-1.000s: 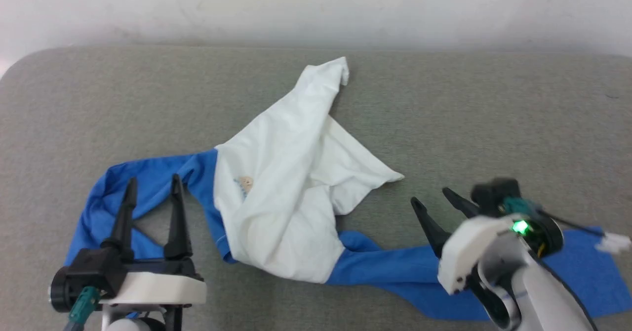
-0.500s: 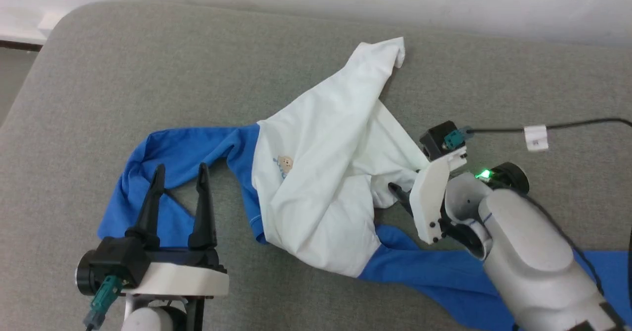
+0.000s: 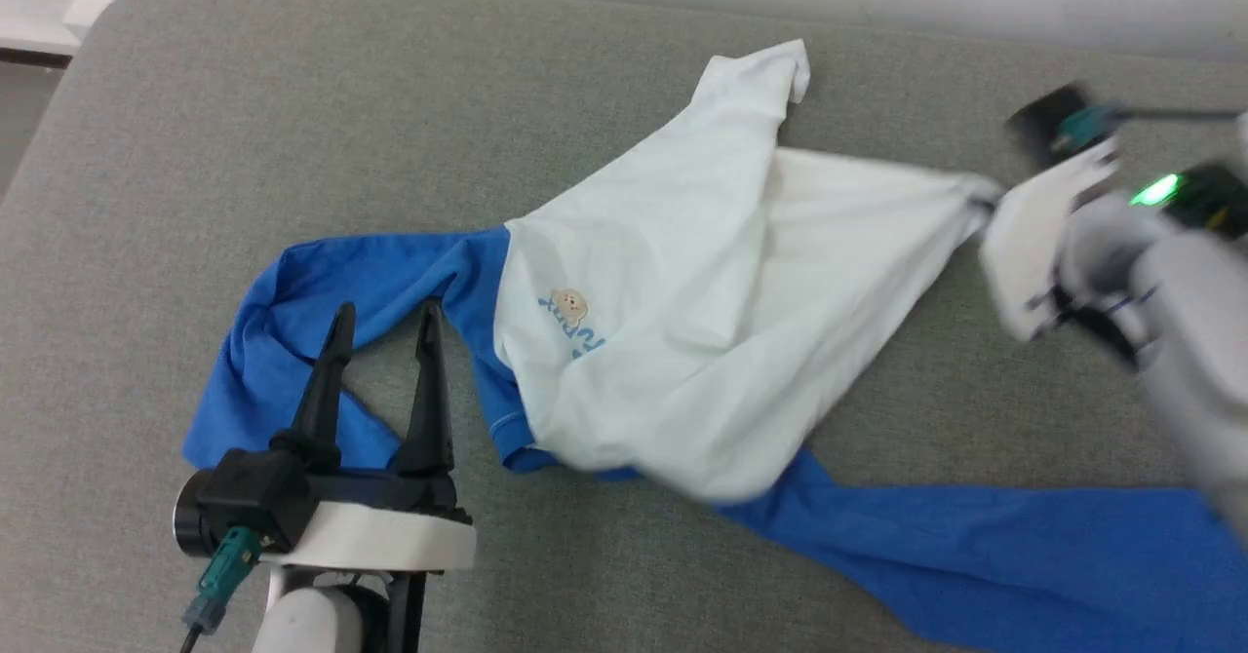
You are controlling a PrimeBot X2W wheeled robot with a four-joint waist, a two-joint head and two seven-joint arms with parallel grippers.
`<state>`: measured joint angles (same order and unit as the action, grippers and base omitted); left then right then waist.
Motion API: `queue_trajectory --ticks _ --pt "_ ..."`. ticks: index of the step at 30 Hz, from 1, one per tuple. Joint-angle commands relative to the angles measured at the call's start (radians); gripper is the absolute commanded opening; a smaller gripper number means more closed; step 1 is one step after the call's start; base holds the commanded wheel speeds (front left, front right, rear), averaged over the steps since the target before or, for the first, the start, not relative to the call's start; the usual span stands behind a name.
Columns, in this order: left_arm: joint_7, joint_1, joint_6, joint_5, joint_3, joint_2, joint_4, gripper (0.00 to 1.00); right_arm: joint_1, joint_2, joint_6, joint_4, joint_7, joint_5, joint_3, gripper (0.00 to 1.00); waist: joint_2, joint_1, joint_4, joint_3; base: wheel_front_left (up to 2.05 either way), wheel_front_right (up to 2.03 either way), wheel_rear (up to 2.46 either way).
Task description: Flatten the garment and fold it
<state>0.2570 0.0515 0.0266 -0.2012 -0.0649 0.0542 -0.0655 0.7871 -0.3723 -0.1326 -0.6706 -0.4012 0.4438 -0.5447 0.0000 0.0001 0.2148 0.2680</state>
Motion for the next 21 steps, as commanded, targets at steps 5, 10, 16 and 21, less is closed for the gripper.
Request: queue_trajectory --ticks 5,10,16,21 --pt "0.005 0.044 -0.002 -0.013 -0.039 -0.004 -0.026 1.0 0.153 -0.124 0.002 -0.078 0.104 -0.077 0.088 0.0 0.0 -0.0001 0.028 0.068 0.0 0.0 0.0" --pt "0.005 0.075 -0.004 -0.022 -0.076 -0.004 -0.031 1.0 0.239 -0.201 0.002 -0.171 0.255 -0.136 0.165 0.0 0.0 -0.0001 0.062 0.123 0.0 0.0 0.0" --pt "0.005 0.101 -0.012 -0.032 -0.098 -0.004 -0.026 1.0 0.264 -0.192 0.002 -0.328 0.413 -0.195 0.244 0.0 0.0 -0.0001 0.072 0.16 0.0 0.0 0.0" --pt "0.005 0.107 -0.019 -0.03 -0.101 -0.004 -0.013 1.0 0.227 -0.137 0.002 -0.44 0.511 -0.219 0.283 1.0 0.0 -0.0001 0.053 0.148 0.0 0.0 0.0"
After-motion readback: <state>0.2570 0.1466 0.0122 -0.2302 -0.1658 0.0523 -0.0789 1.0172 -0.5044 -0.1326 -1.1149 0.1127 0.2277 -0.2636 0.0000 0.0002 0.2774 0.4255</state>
